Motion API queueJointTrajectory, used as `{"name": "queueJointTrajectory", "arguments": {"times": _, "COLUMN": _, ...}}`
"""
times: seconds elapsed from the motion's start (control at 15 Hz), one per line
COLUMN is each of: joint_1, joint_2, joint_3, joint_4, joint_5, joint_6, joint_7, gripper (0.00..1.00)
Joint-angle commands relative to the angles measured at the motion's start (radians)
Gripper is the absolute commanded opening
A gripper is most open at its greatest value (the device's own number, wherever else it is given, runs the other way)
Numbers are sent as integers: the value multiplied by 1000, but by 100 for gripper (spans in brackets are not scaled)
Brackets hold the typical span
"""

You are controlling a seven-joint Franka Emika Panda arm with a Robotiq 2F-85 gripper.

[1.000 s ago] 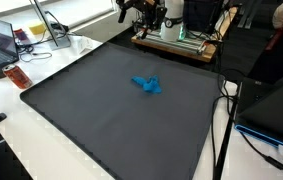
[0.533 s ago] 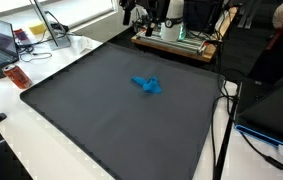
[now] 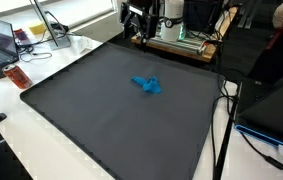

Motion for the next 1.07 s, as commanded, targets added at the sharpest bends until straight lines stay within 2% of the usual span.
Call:
{"name": "queueJointTrajectory", "arguments": {"times": 0.0, "joint_1": -78, "joint_2": 49, "joint_3": 88, "joint_4": -26, "joint_5": 0, "joint_6": 27, "joint_7": 66, "gripper": 100}}
{"name": "queueJointTrajectory", "arguments": {"times": 0.13, "joint_1": -118, "joint_2": 69, "joint_3": 120, "joint_4": -42, "joint_5": 0, "joint_6": 27, "joint_7": 131, "gripper": 100}}
{"name": "queueJointTrajectory", "arguments": {"times": 0.47, "joint_1": -259, "joint_2": 129, "joint_3": 269, "joint_4": -20, "joint_5": 0, "joint_6": 27, "joint_7": 297, "gripper": 100}}
{"name": "queueJointTrajectory", "arguments": {"times": 0.6, "joint_1": -280, "joint_2": 144, "joint_3": 293, "joint_4": -11, "joint_5": 0, "joint_6": 27, "joint_7": 346, "gripper": 100}}
{"name": "queueJointTrajectory", "arguments": {"times": 1.0, "joint_1": -288, "joint_2": 217, "joint_3": 305, "joint_4": 12, "joint_5": 0, "joint_6": 29, "joint_7": 416, "gripper": 100}}
